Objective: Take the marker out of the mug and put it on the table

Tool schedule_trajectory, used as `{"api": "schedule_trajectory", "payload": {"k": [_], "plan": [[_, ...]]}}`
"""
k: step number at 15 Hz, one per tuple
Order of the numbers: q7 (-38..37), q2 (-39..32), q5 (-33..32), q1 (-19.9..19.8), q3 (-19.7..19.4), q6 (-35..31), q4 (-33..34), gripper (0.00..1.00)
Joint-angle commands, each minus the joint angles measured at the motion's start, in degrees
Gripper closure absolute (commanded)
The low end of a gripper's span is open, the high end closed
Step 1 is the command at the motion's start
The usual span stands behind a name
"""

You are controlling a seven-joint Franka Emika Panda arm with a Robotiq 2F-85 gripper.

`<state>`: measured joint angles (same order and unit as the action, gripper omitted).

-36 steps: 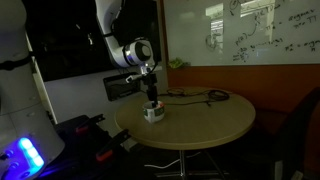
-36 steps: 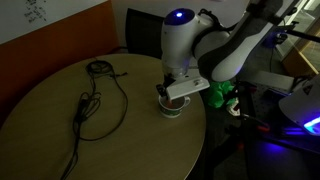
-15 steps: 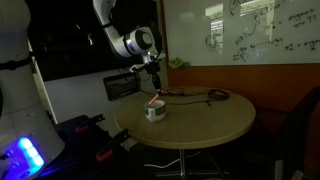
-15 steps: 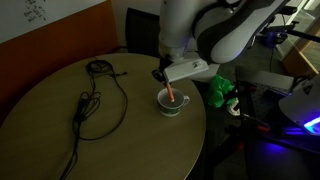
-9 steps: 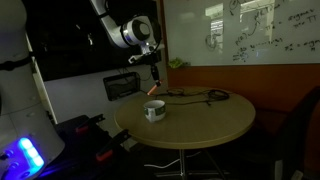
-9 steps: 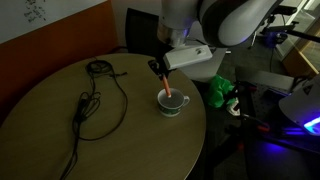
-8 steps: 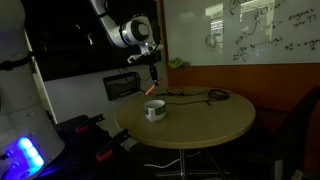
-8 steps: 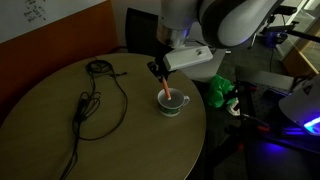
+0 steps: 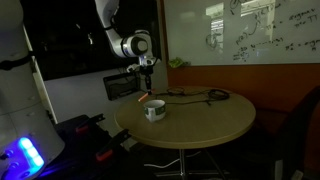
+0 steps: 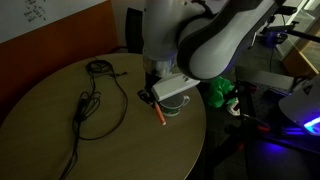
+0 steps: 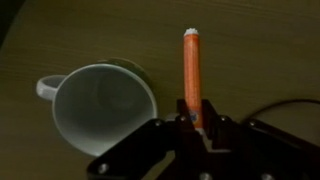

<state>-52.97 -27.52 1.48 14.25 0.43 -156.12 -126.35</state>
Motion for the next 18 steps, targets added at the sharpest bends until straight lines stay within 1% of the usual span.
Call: {"api": "schedule_trajectory", "payload": {"k": [1, 2, 4, 5, 6, 7, 8, 10, 11, 13, 14, 15, 18], "plan": [[5.4, -6.3, 2.2, 0.3, 0.7, 3.9, 7.0, 0.95], [6.6, -7.8, 2.8, 0.2, 1.1, 4.7, 8.6, 0.95], [7.5, -10.2, 3.1, 1.0, 0.4, 6.4, 11.3, 0.95], [7.4, -10.8, 3.3, 1.4, 0.0, 7.1, 12.2, 0.91], [7.9, -11.1, 3.3, 1.5, -0.2, 6.9, 12.6, 0.56], [9.6, -10.8, 3.9, 0.5, 0.7, 6.2, 12.3, 0.54], [10.8, -10.2, 4.0, 0.2, 0.7, 4.7, 11.7, 0.48], [14.2, -7.1, 4.5, -0.4, 0.7, 2.4, 9.2, 0.33], [16.5, -5.5, 5.2, -1.3, 1.3, 2.5, 8.2, 0.26], [19.8, -1.1, 6.3, -2.3, 1.2, 3.5, 5.7, 0.11], [21.7, 1.5, 6.9, -3.1, 1.3, 5.1, 4.3, 0.02], [23.0, 3.9, 6.8, -3.5, 1.0, 7.2, 3.0, 0.00], [27.6, 11.5, 5.7, -5.4, 0.9, 13.2, -1.3, 0.00]]}}
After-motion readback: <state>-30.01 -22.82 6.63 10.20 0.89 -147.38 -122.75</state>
